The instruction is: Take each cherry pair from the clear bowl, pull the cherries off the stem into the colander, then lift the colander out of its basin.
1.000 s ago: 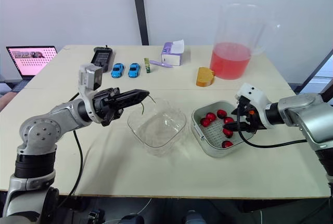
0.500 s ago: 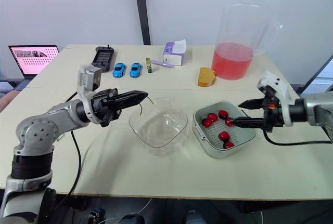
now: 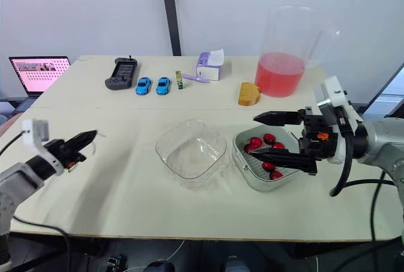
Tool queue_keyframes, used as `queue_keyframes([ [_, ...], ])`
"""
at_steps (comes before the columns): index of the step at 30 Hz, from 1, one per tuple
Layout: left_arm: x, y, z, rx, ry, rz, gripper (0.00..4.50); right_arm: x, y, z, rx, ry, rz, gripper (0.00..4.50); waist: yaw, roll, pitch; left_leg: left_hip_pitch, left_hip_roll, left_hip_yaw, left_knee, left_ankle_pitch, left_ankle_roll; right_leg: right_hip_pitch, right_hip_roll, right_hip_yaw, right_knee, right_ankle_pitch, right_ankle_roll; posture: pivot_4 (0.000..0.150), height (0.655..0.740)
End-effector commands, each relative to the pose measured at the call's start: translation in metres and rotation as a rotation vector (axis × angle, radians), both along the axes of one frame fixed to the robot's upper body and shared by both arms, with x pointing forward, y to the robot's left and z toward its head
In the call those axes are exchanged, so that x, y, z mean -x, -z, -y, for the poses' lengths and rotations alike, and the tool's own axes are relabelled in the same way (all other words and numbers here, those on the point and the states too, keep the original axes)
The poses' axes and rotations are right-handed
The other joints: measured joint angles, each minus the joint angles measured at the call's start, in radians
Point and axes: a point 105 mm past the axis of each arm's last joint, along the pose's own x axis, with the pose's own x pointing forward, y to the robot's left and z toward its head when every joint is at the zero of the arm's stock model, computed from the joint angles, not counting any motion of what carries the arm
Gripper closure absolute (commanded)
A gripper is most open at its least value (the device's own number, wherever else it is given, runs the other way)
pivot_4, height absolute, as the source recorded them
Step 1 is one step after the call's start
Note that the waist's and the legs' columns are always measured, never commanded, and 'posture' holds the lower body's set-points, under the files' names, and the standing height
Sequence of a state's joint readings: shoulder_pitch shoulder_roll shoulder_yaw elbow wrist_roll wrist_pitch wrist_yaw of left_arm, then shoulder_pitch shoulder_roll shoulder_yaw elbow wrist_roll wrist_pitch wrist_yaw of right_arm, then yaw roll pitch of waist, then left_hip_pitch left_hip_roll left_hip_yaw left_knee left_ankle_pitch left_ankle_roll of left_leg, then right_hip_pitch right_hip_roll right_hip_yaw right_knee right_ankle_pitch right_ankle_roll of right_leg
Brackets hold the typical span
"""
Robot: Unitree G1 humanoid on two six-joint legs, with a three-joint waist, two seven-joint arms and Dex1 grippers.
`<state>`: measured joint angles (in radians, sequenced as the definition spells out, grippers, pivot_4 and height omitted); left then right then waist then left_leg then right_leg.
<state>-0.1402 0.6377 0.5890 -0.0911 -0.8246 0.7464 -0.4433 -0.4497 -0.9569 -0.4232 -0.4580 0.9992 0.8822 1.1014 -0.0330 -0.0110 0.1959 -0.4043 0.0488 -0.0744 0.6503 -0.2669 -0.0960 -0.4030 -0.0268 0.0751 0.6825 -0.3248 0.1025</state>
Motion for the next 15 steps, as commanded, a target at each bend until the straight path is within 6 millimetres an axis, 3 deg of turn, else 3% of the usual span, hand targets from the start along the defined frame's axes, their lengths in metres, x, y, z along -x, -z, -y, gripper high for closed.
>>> queue_keyframes([
  [1, 0.004, -0.007, -0.03, -0.028, -0.153, 0.034, 3.89, 0.008, -0.011, -0.016, -0.039, -0.078, 0.054, 0.0, 0.002, 0.0, 0.0, 0.0, 0.0, 0.0, 0.0, 0.0, 0.0, 0.0, 0.0, 0.0, 0.0, 0.0, 0.0, 0.15, 0.74],
  [5, 0.006, -0.002, -0.039, -0.06, -0.196, 0.024, 2.23, 0.004, -0.008, -0.027, -0.043, -0.115, 0.057, 0.0, 0.003, -0.001, 0.0, 0.0, 0.0, 0.0, 0.0, 0.0, 0.0, 0.0, 0.0, 0.0, 0.0, 0.0, 0.0, 0.15, 0.74],
  [9, 0.016, 0.0, -0.055, -0.089, -0.286, 0.041, 0.13, -0.002, -0.001, -0.032, -0.043, -0.129, 0.044, 0.0, -0.001, -0.001, 0.0, 0.0, 0.0, 0.0, 0.0, 0.0, 0.0, 0.0, 0.0, 0.0, 0.0, 0.0, 0.0, 0.15, 0.74],
  [12, 0.027, -0.008, -0.064, -0.075, -0.341, 0.095, 0.02, -0.005, 0.001, -0.035, -0.043, -0.141, 0.043, 0.0, -0.005, -0.001, 0.0, 0.0, 0.001, 0.0, 0.0, 0.0, 0.0, -0.001, 0.0, 0.0, 0.0, 0.0, 0.0, 0.15, 0.74],
  [15, 0.036, -0.027, -0.059, -0.05, -0.342, 0.203, 0.02, -0.007, 0.002, -0.036, -0.04, -0.151, 0.039, 0.0, -0.006, -0.001, -0.001, 0.0, 0.001, 0.0, 0.0, 0.0, 0.0, -0.001, 0.0, 0.0, 0.0, 0.0, 0.0, 0.15, 0.74],
])
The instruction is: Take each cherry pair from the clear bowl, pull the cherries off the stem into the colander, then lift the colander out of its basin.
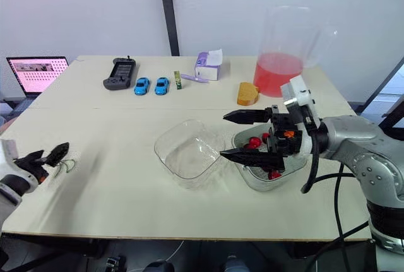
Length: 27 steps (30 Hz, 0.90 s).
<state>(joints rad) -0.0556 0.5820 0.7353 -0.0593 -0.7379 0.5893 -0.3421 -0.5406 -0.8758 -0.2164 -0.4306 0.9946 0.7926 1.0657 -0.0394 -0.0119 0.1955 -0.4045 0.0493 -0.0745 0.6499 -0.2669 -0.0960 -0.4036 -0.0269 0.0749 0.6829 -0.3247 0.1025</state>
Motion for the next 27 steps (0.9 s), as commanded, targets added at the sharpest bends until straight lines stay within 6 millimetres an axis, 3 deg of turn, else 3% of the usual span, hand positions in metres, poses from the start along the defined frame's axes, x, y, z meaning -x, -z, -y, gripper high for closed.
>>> queue_keyframes([
  [1, 0.013, -0.042, 0.009, -0.016, 0.036, 0.201, 0.02, 0.001, -0.008, -0.003, -0.009, -0.024, 0.048, 0.0, 0.002, 0.0, 0.0, 0.0, 0.0, 0.0, 0.0, 0.0, 0.0, 0.0, 0.0, 0.0, 0.0, 0.0, 0.0, 0.15, 0.74],
  [5, 0.026, -0.066, 0.035, 0.005, 0.182, 0.325, 0.02, -0.001, -0.009, -0.004, -0.002, -0.035, 0.046, 0.0, 0.004, 0.0, 0.0, 0.0, 0.0, 0.0, 0.001, 0.0, 0.0, 0.0, 0.0, 0.0, 0.0, 0.0, 0.0, 0.15, 0.74],
  [11, 0.037, -0.084, 0.066, -0.033, 0.395, 0.365, 0.02, -0.004, -0.007, 0.0, 0.034, -0.016, 0.02, 0.0, 0.001, 0.0, 0.0, 0.0, 0.0, 0.0, 0.0, 0.0, 0.0, 0.0, 0.0, 0.0, 0.0, 0.0, 0.0, 0.15, 0.74],
  [13, 0.039, -0.086, 0.088, -0.089, 0.535, 0.339, 0.02, -0.005, -0.004, 0.002, 0.054, -0.003, 0.004, 0.0, 0.0, 0.0, 0.0, 0.0, 0.0, 0.0, 0.0, 0.0, 0.0, 0.0, 0.0, 0.0, 0.0, 0.0, 0.0, 0.15, 0.74],
  [17, 0.048, -0.075, 0.159, -0.305, 0.997, 0.184, 0.02, -0.012, 0.002, 0.013, 0.116, 0.086, -0.046, 0.0, 0.006, -0.001, 0.0, 0.0, 0.0, 0.0, 0.0, 0.0, 0.0, 0.0, 0.0, 0.0, 0.0, 0.0, 0.0, 0.15, 0.74],
  [22, 0.052, -0.061, 0.204, -0.474, 1.326, 0.113, 0.02, -0.013, 0.005, 0.029, 0.165, 0.18, -0.084, 0.0, 0.003, 0.0, 0.0, 0.001, 0.0, 0.001, -0.002, 0.0, 0.0, 0.0, 0.001, 0.001, -0.001, 0.0, 0.0, 0.15, 0.74],
  [27, 0.044, -0.076, 0.233, -0.503, 1.482, 0.228, 0.02, -0.008, 0.014, 0.047, 0.213, 0.283, -0.145, 0.0, 0.004, 0.0, 0.0, 0.0, 0.0, 0.001, -0.001, 0.0, 0.0, 0.0, 0.001, 0.001, -0.001, 0.0, 0.0, 0.15, 0.74],
])
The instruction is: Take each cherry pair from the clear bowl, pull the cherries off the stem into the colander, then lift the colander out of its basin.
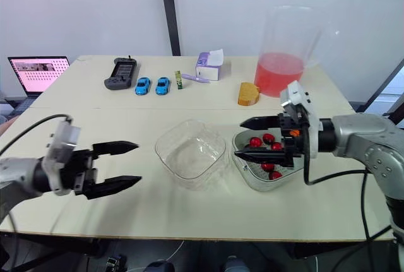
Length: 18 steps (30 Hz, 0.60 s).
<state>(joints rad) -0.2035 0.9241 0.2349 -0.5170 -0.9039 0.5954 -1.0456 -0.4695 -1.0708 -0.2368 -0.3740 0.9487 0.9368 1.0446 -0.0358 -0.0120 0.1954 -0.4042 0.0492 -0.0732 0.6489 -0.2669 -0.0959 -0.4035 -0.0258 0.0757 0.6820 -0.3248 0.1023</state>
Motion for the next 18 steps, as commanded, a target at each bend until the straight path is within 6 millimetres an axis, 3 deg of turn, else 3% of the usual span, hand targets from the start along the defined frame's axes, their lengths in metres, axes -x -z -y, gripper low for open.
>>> queue_keyframes([
  [1, -0.001, -0.011, 0.014, 0.03, 0.093, 0.049, 0.02, 0.009, -0.008, 0.01, 0.03, 0.054, 0.027, 0.0, 0.0, 0.0, 0.0, 0.0, 0.0, 0.0, 0.0, 0.0, 0.0, 0.0, 0.0, 0.0, 0.0, 0.0, 0.0, 0.15, 0.74],
  [12, -0.008, -0.017, 0.024, 0.06, 0.189, 0.02, 0.02, 0.024, -0.007, 0.039, 0.06, 0.24, -0.007, 0.0, -0.001, 0.0, 0.0, 0.0, 0.0, 0.0, 0.001, 0.0, 0.0, 0.0, 0.0, 0.0, 0.0, 0.0, 0.0, 0.15, 0.74],
  [18, -0.009, -0.015, 0.031, 0.051, 0.233, 0.017, 0.02, 0.029, -0.007, 0.035, 0.083, 0.277, -0.077, 0.0, -0.002, 0.0, 0.0, 0.0, 0.0, 0.0, 0.001, 0.0, 0.0, 0.0, 0.0, 0.0, 0.0, 0.0, 0.0, 0.15, 0.74],
])
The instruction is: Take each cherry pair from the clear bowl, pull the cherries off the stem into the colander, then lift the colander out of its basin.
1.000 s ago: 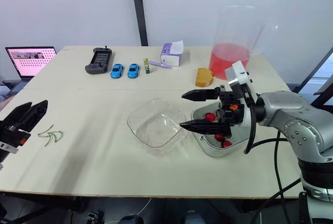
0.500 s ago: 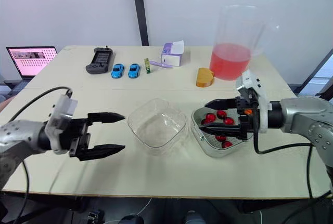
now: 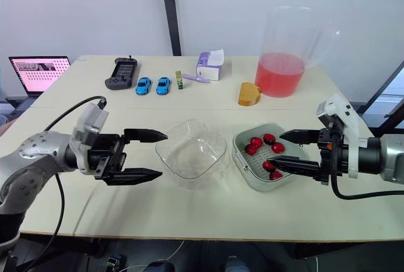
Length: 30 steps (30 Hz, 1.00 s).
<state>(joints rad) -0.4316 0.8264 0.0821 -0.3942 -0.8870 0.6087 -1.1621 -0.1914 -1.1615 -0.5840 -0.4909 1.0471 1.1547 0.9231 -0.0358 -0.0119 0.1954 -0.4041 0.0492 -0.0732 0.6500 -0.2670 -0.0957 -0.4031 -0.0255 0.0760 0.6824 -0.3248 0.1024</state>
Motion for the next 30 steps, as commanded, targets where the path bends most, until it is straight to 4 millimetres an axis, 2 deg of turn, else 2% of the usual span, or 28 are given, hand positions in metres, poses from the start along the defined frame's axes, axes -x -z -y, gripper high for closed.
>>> queue_keyframes([
  [1, 0.002, -0.003, 0.006, -0.006, 0.041, 0.023, 0.02, 0.003, -0.013, -0.01, 0.029, 0.01, 0.003, 0.0, -0.005, 0.0, 0.0, 0.0, 0.0, 0.0, 0.0, 0.0, 0.0, 0.0, 0.0, 0.0, 0.0, 0.0, 0.0, 0.15, 0.74],
  [5, 0.001, -0.002, 0.01, -0.013, 0.066, 0.035, 0.02, 0.006, -0.009, -0.027, 0.048, -0.022, -0.088, 0.0, -0.006, 0.0, 0.0, 0.0, 0.0, 0.0, 0.0, 0.0, 0.0, 0.0, 0.001, 0.0, 0.0, 0.0, 0.0, 0.15, 0.74],
  [10, -0.002, -0.003, 0.015, 0.003, 0.083, 0.057, 0.02, 0.009, 0.007, -0.036, 0.126, -0.018, -0.243, 0.0, -0.002, 0.0, 0.0, -0.001, 0.0, 0.0, 0.001, 0.0, 0.0, 0.0, 0.0, 0.0, 0.0, 0.0, 0.0, 0.15, 0.74],
  [16, -0.008, -0.004, 0.011, 0.055, 0.035, 0.056, 0.02, -0.021, 0.003, -0.056, 0.146, 0.032, -0.262, 0.0, -0.009, 0.0, 0.0, 0.0, 0.001, 0.0, 0.001, 0.0, 0.0, -0.001, 0.001, 0.001, 0.0, 0.0, 0.0, 0.15, 0.74],
  [19, -0.012, 0.0, 0.006, 0.065, -0.017, 0.047, 0.02, -0.035, 0.011, -0.066, 0.19, 0.05, -0.268, 0.0, -0.009, 0.0, 0.0, -0.001, 0.001, 0.0, -0.001, 0.0, 0.0, -0.003, 0.001, 0.001, 0.0, 0.0, 0.0, 0.15, 0.74],
  [22, -0.011, 0.001, -0.001, 0.087, -0.062, 0.04, 0.02, -0.048, 0.029, -0.068, 0.244, 0.095, -0.304, 0.0, -0.007, 0.0, 0.0, -0.004, 0.001, 0.0, 0.0, 0.0, 0.0, -0.005, 0.0, 0.001, 0.0, 0.0, 0.0, 0.15, 0.74],
  [27, -0.008, 0.003, -0.003, 0.087, -0.087, 0.042, 0.02, -0.054, 0.037, -0.068, 0.275, 0.119, -0.349, 0.0, 0.007, 0.0, 0.0, -0.005, 0.0, 0.0, 0.001, 0.0, 0.0, -0.005, -0.001, 0.0, 0.0, 0.0, 0.0, 0.15, 0.74],
  [30, -0.008, 0.004, -0.003, 0.096, -0.096, 0.04, 0.02, -0.056, 0.031, -0.064, 0.272, 0.134, -0.347, 0.0, 0.013, 0.0, 0.0, -0.004, 0.0, 0.0, 0.001, 0.0, 0.0, -0.005, 0.0, 0.0, 0.0, 0.0, 0.0, 0.15, 0.74],
])
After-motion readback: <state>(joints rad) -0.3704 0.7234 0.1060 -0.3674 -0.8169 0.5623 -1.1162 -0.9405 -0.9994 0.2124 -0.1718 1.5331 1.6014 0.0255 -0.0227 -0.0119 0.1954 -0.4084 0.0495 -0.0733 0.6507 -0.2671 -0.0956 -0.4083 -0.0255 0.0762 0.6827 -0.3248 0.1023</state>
